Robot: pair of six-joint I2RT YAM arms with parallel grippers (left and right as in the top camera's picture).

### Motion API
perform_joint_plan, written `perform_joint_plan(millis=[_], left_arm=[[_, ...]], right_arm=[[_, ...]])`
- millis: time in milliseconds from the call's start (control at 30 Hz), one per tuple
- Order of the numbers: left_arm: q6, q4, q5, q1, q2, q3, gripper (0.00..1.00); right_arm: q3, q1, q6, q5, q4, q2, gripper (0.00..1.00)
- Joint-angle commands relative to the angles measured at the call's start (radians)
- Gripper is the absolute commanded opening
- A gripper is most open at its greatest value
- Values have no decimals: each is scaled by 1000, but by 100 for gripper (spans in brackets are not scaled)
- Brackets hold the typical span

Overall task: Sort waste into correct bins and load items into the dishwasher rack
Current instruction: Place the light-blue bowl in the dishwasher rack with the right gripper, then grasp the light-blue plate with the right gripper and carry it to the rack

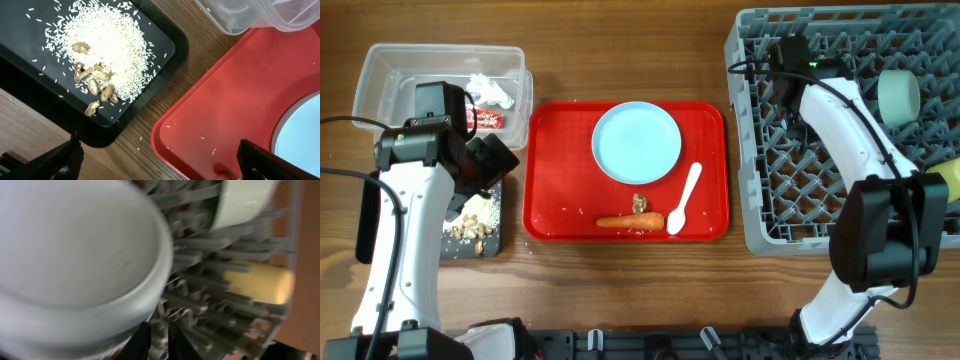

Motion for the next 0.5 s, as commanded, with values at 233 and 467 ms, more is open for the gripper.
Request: perform_joint_plan(millis=[233, 467], left_arm=[[-9, 3, 2, 5, -12, 5, 100], [-10, 5, 2, 5, -12, 5, 100]], right_arm=[[14, 5, -247, -1025, 116, -249, 38], [12, 132, -230, -1157, 235, -211, 46]])
